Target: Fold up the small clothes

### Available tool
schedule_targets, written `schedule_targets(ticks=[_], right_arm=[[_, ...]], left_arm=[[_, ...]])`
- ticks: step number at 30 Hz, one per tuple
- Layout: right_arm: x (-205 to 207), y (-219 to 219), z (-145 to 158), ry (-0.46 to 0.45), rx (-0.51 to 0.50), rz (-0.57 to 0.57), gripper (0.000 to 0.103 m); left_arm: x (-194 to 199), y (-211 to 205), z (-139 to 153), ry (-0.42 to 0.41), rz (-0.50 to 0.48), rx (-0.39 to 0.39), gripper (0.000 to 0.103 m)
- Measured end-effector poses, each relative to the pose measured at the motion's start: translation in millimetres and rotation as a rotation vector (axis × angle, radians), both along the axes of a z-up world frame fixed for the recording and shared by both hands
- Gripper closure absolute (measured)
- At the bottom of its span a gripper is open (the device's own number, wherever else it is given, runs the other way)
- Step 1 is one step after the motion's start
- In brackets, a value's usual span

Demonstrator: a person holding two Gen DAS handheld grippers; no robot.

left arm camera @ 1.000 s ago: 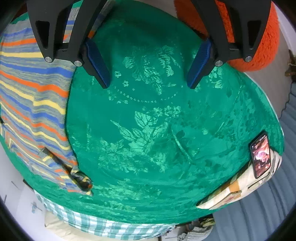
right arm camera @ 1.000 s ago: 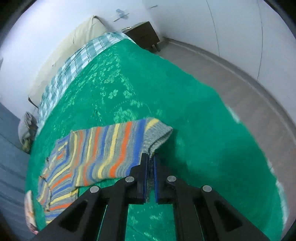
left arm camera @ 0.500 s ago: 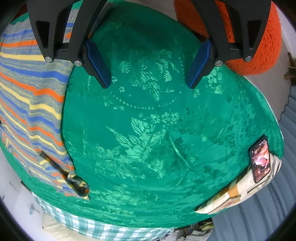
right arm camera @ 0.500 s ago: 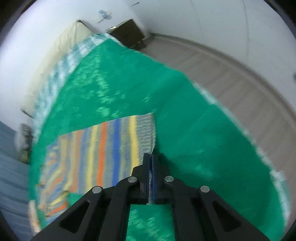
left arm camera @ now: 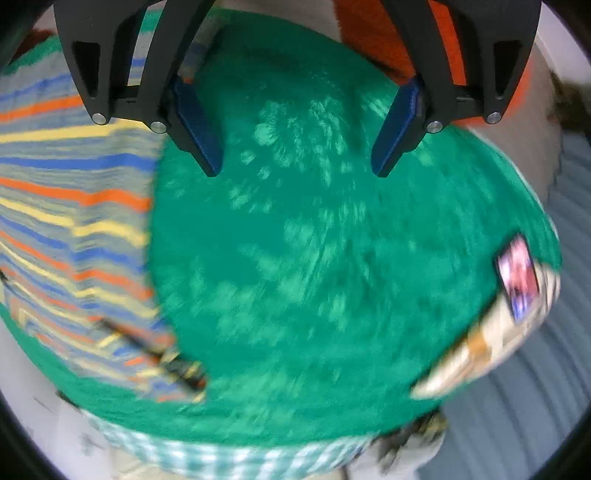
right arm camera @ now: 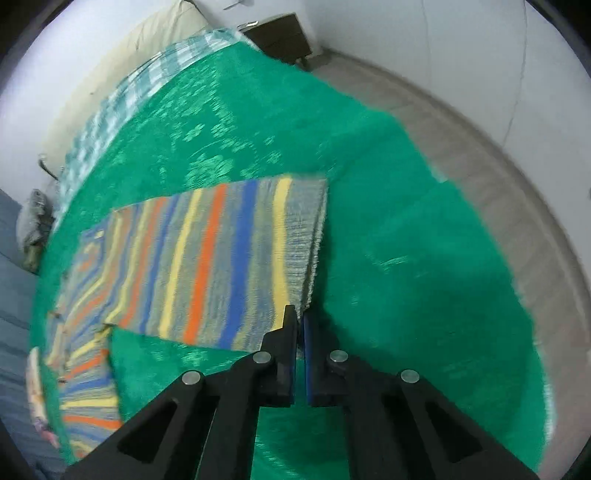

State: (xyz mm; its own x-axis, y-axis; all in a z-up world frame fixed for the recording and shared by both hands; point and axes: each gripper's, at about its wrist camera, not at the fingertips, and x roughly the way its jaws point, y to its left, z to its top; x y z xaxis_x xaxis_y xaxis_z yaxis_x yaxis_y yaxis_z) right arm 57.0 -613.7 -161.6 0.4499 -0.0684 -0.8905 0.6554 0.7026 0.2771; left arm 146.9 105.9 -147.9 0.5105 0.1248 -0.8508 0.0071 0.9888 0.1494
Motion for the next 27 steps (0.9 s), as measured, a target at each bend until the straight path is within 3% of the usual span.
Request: schedule_targets(ticks=[1, 3, 5, 7, 10, 12, 14, 15, 16, 17, 18, 21, 23, 25, 27], right_arm=[[-4, 0, 3, 0.004, -0.025, -0.023, 0.100], [-15, 0, 10, -0.006, -0.037, -0.062, 0.083], [-32, 9, 25, -0.060, -0.040, -0.073, 0.027], [-46, 24, 44, -0.129, -0.065, -0.058, 0.022], [-61, 55, 53, -0.191, -0.032, -0.004, 0.022], [-67, 81, 51, -0.224, 0.003, 0.033, 0.022], [-71, 106, 45, -0.250, 0.033, 0.072, 0.022], [-72, 117, 41, -0.261, 0.040, 0.087, 0.022], [-74, 129, 37, -0.272, 0.042, 0.103, 0.022], [-73, 139, 32, -0.271, 0.040, 0.119, 0.022], [-71, 147, 30, -0.257, 0.041, 0.137, 0.022], [-64, 161, 35, -0.259, -0.018, 0.215, 0.022], [-64, 169, 40, -0.257, -0.096, 0.263, 0.022], [-60, 172, 39, -0.261, -0.106, 0.280, 0.022], [-50, 176, 32, -0.254, -0.084, 0.288, 0.022]], left_arm=[[1, -10, 17, -0.042, -0.057, 0.011, 0.019], [10, -36, 50, -0.119, -0.199, 0.025, 0.018], [26, -67, 72, -0.182, -0.344, 0.045, 0.013], [51, -109, 78, -0.203, -0.528, 0.080, 0.010], [98, -170, 46, -0.107, -0.771, 0.174, 0.011], [131, -196, 13, -0.037, -0.826, 0.239, 0.017], [160, -208, -16, 0.048, -0.833, 0.252, 0.022], [174, -210, -30, 0.091, -0.820, 0.246, 0.029], [186, -208, -41, 0.136, -0.793, 0.209, 0.054], [197, -203, -43, 0.181, -0.756, 0.120, 0.083], [208, -192, -37, 0.194, -0.683, 0.016, 0.095], [221, -138, 2, 0.098, -0.485, -0.236, 0.096], [225, -69, 29, 0.024, -0.277, -0.414, 0.096], [228, -3, 37, -0.021, -0.060, -0.505, 0.096], [227, 56, 31, -0.040, 0.135, -0.525, 0.096]])
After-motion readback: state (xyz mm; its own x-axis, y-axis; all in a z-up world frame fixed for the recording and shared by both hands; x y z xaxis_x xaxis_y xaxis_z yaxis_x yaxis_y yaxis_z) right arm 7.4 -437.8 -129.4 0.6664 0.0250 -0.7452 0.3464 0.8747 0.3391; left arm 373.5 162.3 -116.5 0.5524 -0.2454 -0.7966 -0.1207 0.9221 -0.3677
